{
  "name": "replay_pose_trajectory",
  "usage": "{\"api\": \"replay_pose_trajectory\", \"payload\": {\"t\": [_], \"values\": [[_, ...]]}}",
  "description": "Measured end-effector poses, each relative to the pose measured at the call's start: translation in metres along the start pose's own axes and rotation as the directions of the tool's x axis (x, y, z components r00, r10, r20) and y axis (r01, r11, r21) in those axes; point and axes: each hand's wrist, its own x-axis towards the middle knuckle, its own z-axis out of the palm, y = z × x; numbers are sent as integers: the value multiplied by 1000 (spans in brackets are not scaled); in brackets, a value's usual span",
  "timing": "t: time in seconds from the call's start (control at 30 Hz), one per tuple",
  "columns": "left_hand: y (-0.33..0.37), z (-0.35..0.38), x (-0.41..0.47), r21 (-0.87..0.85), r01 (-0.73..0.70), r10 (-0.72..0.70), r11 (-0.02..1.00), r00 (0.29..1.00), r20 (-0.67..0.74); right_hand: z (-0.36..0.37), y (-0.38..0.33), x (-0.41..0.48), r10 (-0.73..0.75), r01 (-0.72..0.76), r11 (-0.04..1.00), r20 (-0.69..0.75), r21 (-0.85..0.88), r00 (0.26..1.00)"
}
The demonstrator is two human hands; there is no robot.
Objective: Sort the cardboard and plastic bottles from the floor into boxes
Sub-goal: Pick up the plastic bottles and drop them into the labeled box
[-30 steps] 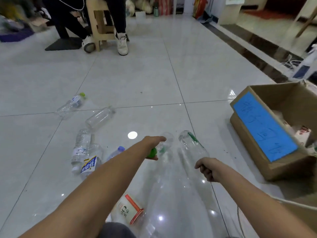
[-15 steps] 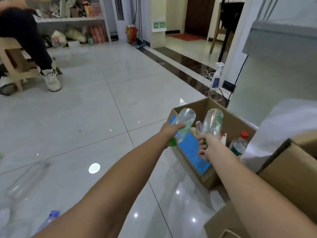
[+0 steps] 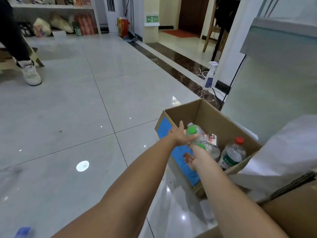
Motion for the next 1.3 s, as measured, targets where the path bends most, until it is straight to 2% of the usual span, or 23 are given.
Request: {"api": "replay_pose_trajectory", "payload": {"t": [0.13, 0.27, 0.37, 0.5, 0.7, 0.83, 0.93, 1.03, 1.13, 1.2, 1.23, 1.3], "values": [[-64, 5, -13, 26, 60, -61, 998, 998, 33, 0, 11, -3, 36, -37, 997, -15, -67, 999], [-131, -6, -40, 35, 177, -178, 984, 984, 10, 22, 46, 2, -46, 40, 963, -18, -268, 999], [-187, -15, -72, 65, 264, -262, 962, 964, -37, 50, 85, 3, -155, 178, 819, 89, -545, 984], [-263, -27, -129, 72, 405, -396, 912, 912, -111, 93, 141, -18, -133, 328, 630, 318, -704, 939], [-368, -45, -245, -1, 605, -594, 796, 781, -192, 162, 222, -58, 5, 489, 422, 541, -764, 841], [-411, -58, -315, -26, 704, -689, 710, 687, -231, 191, 273, -85, 119, 552, 338, 617, -762, 778], [-430, -63, -350, -13, 744, -725, 668, 646, -239, 200, 303, -102, 182, 581, 286, 639, -762, 748], [-441, -50, -376, 30, 792, -773, 610, 602, -200, 203, 332, -114, 237, 616, 224, 655, -756, 718], [-435, -37, -397, 59, 789, -777, 612, 613, -145, 198, 361, -123, 344, 621, 173, 638, -764, 689], [-431, -40, -405, -21, 804, -803, 594, 592, -75, 191, 377, -127, 397, 597, 135, 595, -791, 699], [-430, -45, -408, -108, 835, -839, 539, 544, 13, 185, 384, -129, 416, 571, 107, 558, -814, 718], [-434, -50, -411, -305, 889, -890, 342, 411, 198, 173, 394, -129, 449, 509, 54, 477, -859, 756]]}}
